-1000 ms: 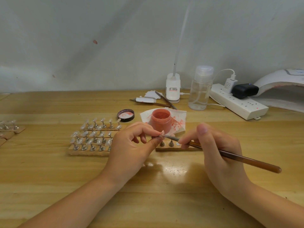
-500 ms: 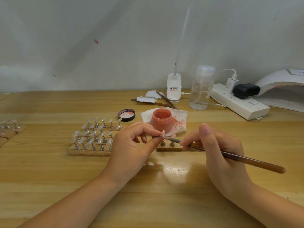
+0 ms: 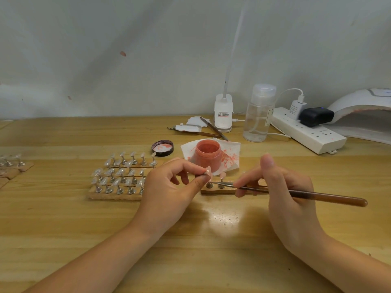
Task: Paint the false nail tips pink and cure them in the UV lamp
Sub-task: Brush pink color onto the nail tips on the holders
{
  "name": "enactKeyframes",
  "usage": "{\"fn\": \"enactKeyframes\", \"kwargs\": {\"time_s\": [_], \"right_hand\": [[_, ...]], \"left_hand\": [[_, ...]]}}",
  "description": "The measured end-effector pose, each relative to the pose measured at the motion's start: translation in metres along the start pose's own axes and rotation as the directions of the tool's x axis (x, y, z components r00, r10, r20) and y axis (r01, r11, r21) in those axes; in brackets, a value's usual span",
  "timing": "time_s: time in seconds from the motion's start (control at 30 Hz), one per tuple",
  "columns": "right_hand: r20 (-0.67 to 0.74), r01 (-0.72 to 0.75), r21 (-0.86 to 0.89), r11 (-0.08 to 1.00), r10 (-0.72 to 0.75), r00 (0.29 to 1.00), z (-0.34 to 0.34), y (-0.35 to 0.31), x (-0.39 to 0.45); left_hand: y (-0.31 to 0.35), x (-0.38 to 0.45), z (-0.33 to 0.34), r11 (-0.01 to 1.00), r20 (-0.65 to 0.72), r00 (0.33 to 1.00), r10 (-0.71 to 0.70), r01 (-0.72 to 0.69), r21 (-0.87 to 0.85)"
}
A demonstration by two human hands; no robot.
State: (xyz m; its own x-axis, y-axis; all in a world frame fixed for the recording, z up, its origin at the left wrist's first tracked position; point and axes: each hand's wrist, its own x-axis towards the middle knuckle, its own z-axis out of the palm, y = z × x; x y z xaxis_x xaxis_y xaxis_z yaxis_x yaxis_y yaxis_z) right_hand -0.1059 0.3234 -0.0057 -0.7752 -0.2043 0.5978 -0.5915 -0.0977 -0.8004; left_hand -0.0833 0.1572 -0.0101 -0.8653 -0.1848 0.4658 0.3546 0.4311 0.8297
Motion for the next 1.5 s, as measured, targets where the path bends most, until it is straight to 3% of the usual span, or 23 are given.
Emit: {"fn": "enactKeyframes", "kwargs": {"time_s": [0.27,0.5,0.67,0.83,1.03,1.27,1.5], "right_hand": [[-0.071,-0.030,-0.051,0.998,0.027,0.997,-0.0004,0.0018,0.0023],[0.003,0.012,0.025,1.000,-0.012,1.000,0.0002,0.0006,-0.0008],[-0.055,0.012,-0.070,0.997,-0.016,0.998,-0.0005,0.0031,0.0024],[-0.026,0.027,-0.112,0.993,-0.030,0.999,0.0010,0.0050,0.0018],[-0.003,0.064,-0.015,0.998,-0.064,0.998,-0.0008,0.0023,-0.0007],[-0.026,0.015,-0.139,0.990,-0.019,0.999,-0.0004,0.0059,0.0021],[0.030,0.058,-0.021,0.998,-0.057,0.998,-0.0010,0.0021,-0.0003]], "left_hand": [[0.0008,0.0003,0.0002,1.000,0.003,1.000,0.004,-0.004,0.023],[-0.0002,0.0008,0.0003,1.000,-0.002,1.000,-0.001,0.001,0.023],[-0.0022,0.0006,0.0003,1.000,0.001,1.000,0.007,-0.007,0.029],[-0.0030,0.0010,0.0007,1.000,-0.006,1.000,0.003,-0.003,0.016],[-0.0028,0.0011,0.0006,1.000,-0.002,1.000,0.000,0.000,0.007],[-0.0023,0.0009,0.0005,1.000,0.003,1.000,0.000,0.000,0.014],[-0.0016,0.0007,-0.0003,1.000,0.011,1.000,0.004,-0.004,0.015]]}}
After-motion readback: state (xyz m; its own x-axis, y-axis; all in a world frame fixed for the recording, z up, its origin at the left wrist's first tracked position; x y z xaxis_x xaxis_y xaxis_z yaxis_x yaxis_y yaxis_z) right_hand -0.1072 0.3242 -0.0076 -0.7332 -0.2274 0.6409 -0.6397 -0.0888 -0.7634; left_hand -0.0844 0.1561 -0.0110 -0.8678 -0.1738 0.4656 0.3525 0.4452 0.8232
